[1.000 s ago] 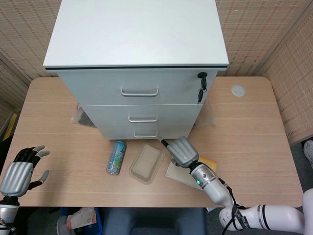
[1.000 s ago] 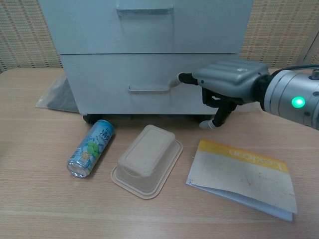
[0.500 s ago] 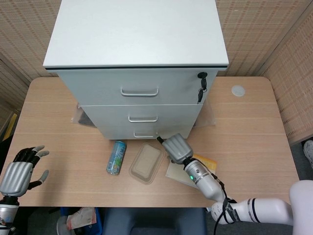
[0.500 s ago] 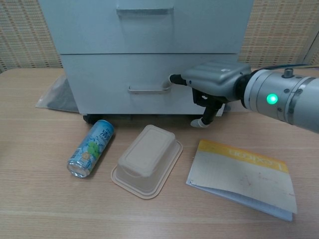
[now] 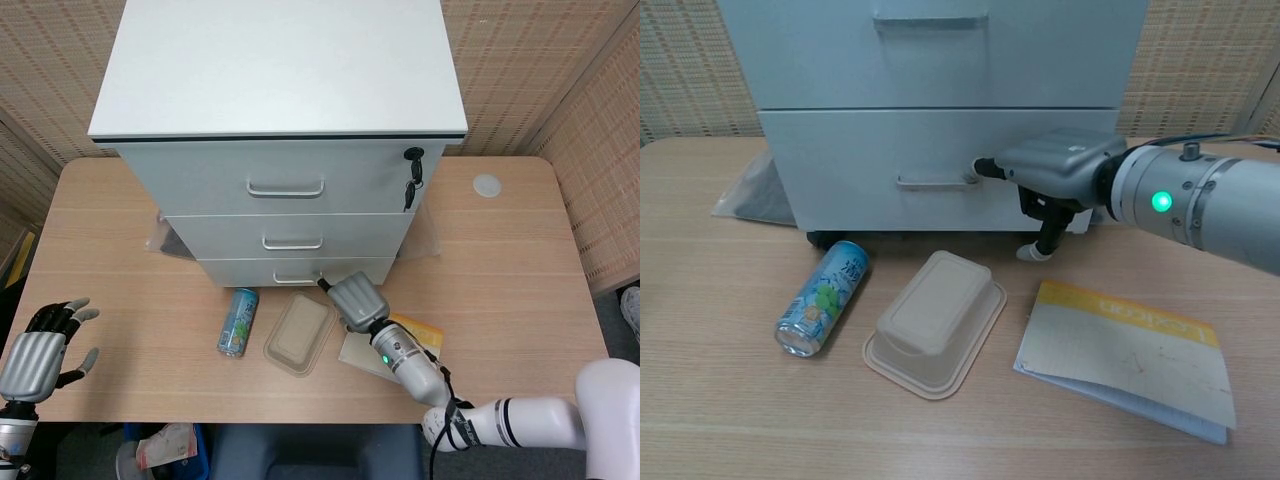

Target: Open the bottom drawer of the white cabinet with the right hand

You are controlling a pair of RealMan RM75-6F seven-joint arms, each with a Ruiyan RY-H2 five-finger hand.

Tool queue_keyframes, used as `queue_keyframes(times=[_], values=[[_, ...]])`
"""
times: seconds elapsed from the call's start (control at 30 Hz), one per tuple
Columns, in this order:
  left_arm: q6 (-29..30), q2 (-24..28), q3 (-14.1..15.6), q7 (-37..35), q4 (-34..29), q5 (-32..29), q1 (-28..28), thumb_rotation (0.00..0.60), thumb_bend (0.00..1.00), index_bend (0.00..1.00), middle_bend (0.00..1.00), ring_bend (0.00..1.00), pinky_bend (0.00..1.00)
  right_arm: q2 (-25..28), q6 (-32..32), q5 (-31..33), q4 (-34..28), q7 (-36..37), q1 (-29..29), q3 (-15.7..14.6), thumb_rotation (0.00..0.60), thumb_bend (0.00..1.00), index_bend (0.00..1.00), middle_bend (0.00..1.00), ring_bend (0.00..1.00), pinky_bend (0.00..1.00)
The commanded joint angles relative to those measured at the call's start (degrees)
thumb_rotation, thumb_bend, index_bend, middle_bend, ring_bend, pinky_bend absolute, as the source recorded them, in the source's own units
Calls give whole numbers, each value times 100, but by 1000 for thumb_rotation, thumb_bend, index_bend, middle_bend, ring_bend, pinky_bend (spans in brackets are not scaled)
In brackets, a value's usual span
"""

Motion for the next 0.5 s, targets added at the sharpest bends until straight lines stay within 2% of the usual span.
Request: queue_keyframes(times=[0.03, 0.5], values=[[-4, -2, 0, 3, 1, -2, -2, 600, 325, 257, 188, 156, 146, 6, 18, 35, 2, -6, 37, -27, 600, 224, 106, 933, 966, 850], [-15, -5, 10, 36, -33, 11, -11, 600, 325, 257, 188, 156, 146, 283, 313, -203, -415, 19, -51, -479, 600, 224, 106, 932, 966, 850]])
